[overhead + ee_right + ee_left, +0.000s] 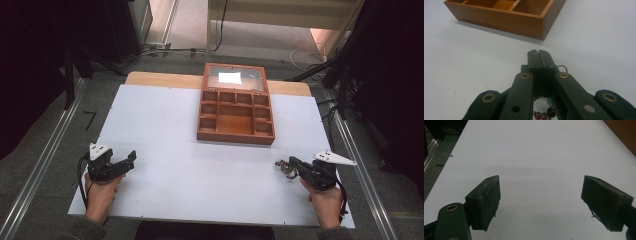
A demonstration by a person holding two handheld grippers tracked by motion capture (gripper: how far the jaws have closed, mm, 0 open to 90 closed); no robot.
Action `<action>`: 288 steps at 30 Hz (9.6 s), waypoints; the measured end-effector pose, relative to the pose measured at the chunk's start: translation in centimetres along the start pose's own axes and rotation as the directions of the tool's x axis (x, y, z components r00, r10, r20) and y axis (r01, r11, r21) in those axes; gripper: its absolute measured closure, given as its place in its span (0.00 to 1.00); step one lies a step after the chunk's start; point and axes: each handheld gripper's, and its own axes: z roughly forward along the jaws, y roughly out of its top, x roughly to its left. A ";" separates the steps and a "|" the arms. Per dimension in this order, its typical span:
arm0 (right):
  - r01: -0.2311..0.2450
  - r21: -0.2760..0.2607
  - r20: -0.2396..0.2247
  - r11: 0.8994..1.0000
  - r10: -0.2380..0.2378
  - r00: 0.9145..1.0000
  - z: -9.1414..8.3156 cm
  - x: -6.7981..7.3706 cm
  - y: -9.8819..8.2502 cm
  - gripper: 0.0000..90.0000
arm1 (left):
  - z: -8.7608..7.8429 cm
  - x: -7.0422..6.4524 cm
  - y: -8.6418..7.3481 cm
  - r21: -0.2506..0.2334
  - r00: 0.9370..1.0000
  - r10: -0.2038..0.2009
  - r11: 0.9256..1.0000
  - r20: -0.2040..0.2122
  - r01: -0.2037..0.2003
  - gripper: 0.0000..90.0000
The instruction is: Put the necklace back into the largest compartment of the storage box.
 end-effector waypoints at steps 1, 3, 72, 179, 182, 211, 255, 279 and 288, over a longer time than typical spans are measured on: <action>0.001 -0.003 -0.004 1.000 -0.001 1.000 0.0 0.1 0.1 0.96 | 0.0 0.0 0.0 0.000 1.000 0.000 1.000 0.000 0.000 0.18; 0.002 -0.007 -0.007 1.000 -0.002 1.000 0.0 0.3 0.3 0.96 | 0.0 0.0 0.0 -0.001 1.000 0.001 1.000 0.000 -0.001 0.18; 0.091 -0.066 -0.072 0.994 -0.096 0.993 2.5 4.4 6.9 0.96 | 0.0 -0.1 0.1 -0.009 1.000 -0.003 1.000 0.007 0.003 0.18; 0.045 -0.013 -0.073 0.999 -0.046 0.996 14.3 6.2 12.8 0.96 | -0.1 0.1 0.1 -0.009 1.000 -0.002 1.000 0.030 0.002 0.18; 0.049 -0.009 -0.070 0.999 -0.050 0.996 14.7 6.4 13.0 0.96 | -0.1 0.1 0.1 -0.009 1.000 -0.002 1.000 0.030 0.002 0.18; 0.042 0.050 -0.052 0.998 -0.040 0.998 17.9 6.7 13.4 0.70 | -0.2 0.3 0.1 -0.011 0.999 -0.006 1.000 0.037 0.006 0.18; 0.085 0.018 -0.078 0.996 -0.084 0.993 12.6 6.6 11.9 0.37 | -0.3 -0.3 0.0 -0.007 1.000 0.016 1.000 0.027 -0.015 0.18; 0.063 0.006 -0.026 0.998 -0.063 0.998 9.1 4.1 8.2 0.37 | -0.5 -0.6 -0.2 -0.010 0.999 0.027 1.000 0.021 -0.027 0.18; 0.057 -0.020 -0.013 0.998 -0.057 0.998 8.0 3.5 7.3 0.38 | -0.5 -0.5 -0.2 -0.010 0.999 0.025 1.000 0.020 -0.025 0.18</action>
